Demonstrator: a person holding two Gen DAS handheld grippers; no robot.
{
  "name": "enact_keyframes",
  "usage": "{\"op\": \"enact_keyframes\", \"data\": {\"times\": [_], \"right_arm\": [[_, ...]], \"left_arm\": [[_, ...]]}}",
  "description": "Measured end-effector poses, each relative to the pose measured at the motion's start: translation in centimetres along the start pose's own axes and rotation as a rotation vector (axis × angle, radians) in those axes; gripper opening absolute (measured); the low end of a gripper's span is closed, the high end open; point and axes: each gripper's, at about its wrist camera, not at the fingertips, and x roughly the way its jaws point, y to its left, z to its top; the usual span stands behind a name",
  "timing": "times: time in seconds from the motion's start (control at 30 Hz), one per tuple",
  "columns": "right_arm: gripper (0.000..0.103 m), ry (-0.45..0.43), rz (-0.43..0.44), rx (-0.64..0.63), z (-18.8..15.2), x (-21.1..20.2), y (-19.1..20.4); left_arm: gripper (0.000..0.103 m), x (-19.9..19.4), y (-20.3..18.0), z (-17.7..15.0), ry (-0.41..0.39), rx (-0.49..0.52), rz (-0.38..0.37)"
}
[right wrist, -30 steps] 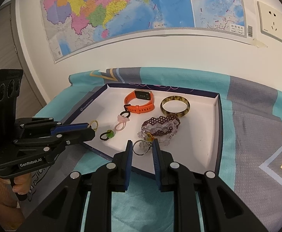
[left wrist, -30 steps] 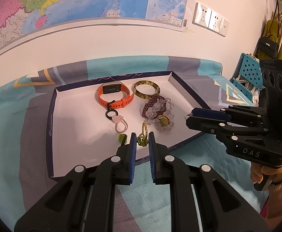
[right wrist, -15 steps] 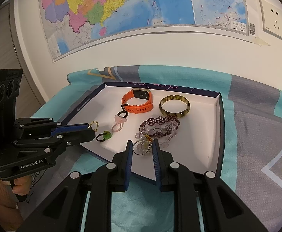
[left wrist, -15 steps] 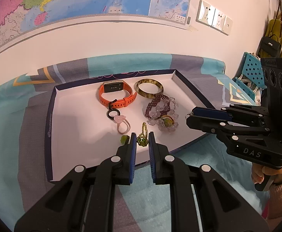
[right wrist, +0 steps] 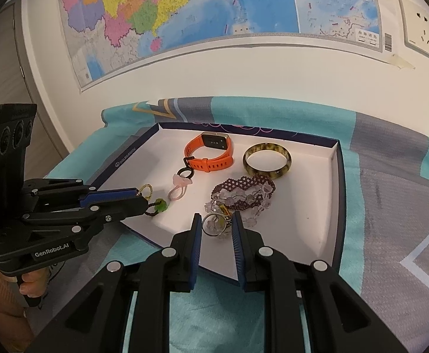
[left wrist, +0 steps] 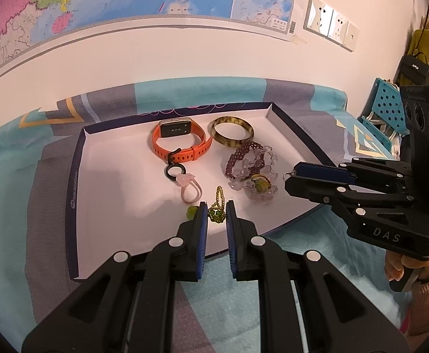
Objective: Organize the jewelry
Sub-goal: 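Open both grippers to drop the silver ring and gold pin in the box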
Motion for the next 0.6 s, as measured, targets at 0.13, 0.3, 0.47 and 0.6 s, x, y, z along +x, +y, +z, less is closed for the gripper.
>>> {"op": "enact_keyframes", "data": {"times": [0.13, 0.3, 0.47, 0.6], "right_arm": [[0.019, 0.004, 0.001, 0.003, 0.01, 0.16, -0.09], [0.019, 0.010, -0.001, 0.006, 0.03, 0.42, -0.23], [0.019, 0.019, -0.001, 0.007, 0.00, 0.80, -0.32], [0.019, 0.023, 0.001, 0.009, -0.03, 1.03, -0.34]], "left_arm": [[0.013, 0.19, 0.06, 0.04, 0.004, -0.002, 0.002], [0.013, 0.45, 0.05, 0.04, 0.011, -0.003, 0.006], [0.013, 0.77, 0.18, 0.05, 0.017, -0.006, 0.010], [0.013, 0.95, 0.22, 0.03, 0.024, -0.007, 0.011]]}}
